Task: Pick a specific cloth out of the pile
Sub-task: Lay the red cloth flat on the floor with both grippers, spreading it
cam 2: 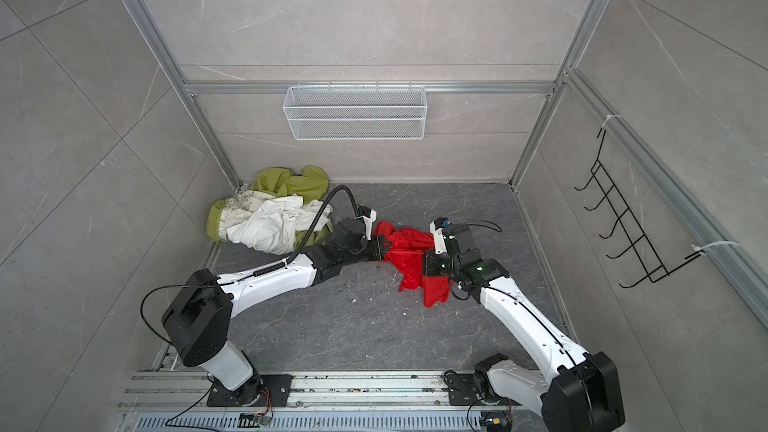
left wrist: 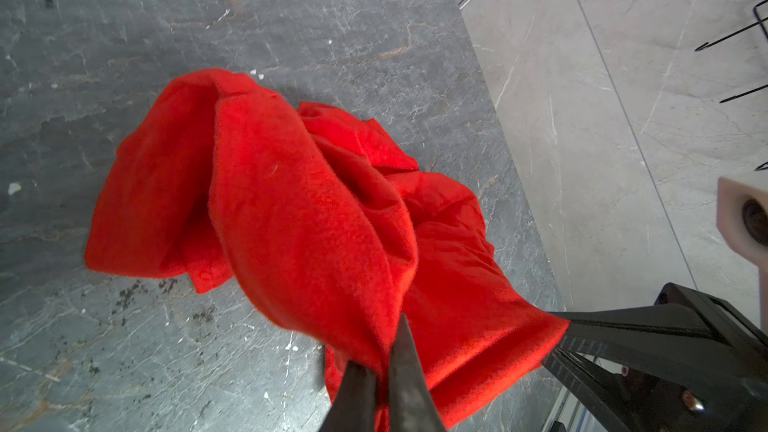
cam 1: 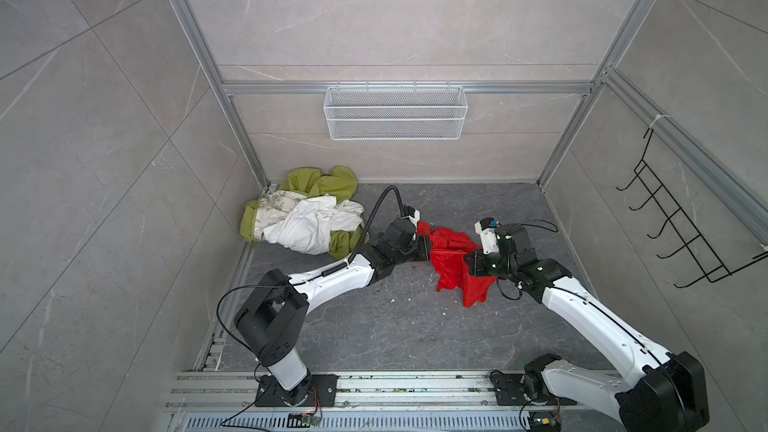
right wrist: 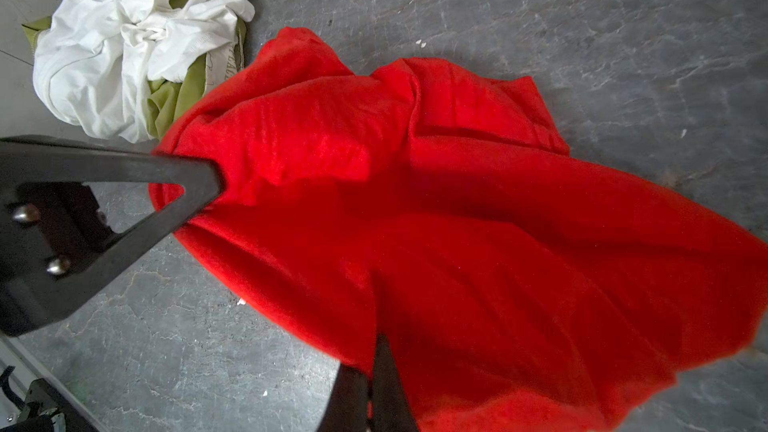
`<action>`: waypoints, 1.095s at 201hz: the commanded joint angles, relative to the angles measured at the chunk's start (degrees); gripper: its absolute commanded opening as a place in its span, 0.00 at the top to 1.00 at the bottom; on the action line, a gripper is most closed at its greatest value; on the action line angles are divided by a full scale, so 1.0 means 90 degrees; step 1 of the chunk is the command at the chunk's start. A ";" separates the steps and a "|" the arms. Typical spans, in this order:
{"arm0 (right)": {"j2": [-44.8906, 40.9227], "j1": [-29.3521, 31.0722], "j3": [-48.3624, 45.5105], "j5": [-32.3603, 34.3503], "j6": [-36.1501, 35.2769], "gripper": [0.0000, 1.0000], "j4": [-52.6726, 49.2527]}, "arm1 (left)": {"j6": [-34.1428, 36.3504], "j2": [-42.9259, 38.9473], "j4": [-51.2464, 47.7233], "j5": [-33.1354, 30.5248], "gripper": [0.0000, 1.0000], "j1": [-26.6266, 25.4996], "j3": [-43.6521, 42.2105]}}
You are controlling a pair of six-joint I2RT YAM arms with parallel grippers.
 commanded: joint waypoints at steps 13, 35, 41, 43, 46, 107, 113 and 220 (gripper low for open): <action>-0.0044 -0.0092 -0.0296 0.0124 0.0212 1.00 0.0000 | -0.0037 -0.0328 -0.0171 -0.0289 1.00 0.0169 -0.0182; 0.0021 -0.0093 -0.0406 0.0014 0.0262 1.00 0.0089 | -0.0072 -0.0326 -0.0153 -0.0322 1.00 0.0174 -0.0370; 0.0041 -0.0091 -0.0452 -0.0024 0.0275 1.00 0.0132 | -0.0076 -0.0324 -0.0133 -0.0324 1.00 0.0181 -0.0424; 0.0049 -0.0093 -0.0469 -0.0039 0.0276 1.00 0.0144 | -0.0081 -0.0324 -0.0127 -0.0320 1.00 0.0176 -0.0442; 0.0061 -0.0094 -0.0495 -0.0051 0.0281 1.00 0.0166 | -0.0091 -0.0316 -0.0118 -0.0326 1.00 0.0176 -0.0469; 0.0395 -0.0084 -0.0891 -0.0195 0.0490 1.00 0.0653 | -0.0199 -0.0226 -0.0104 -0.0335 1.00 0.0164 -0.1000; 0.0415 -0.0084 -0.0930 -0.0202 0.0496 1.00 0.0681 | -0.0212 -0.0218 -0.0098 -0.0331 1.00 0.0168 -0.1034; 0.0383 -0.0069 -0.1508 -0.0326 0.0608 1.00 0.0790 | -0.0426 -0.0101 0.0014 -0.0277 1.00 0.0167 -0.1418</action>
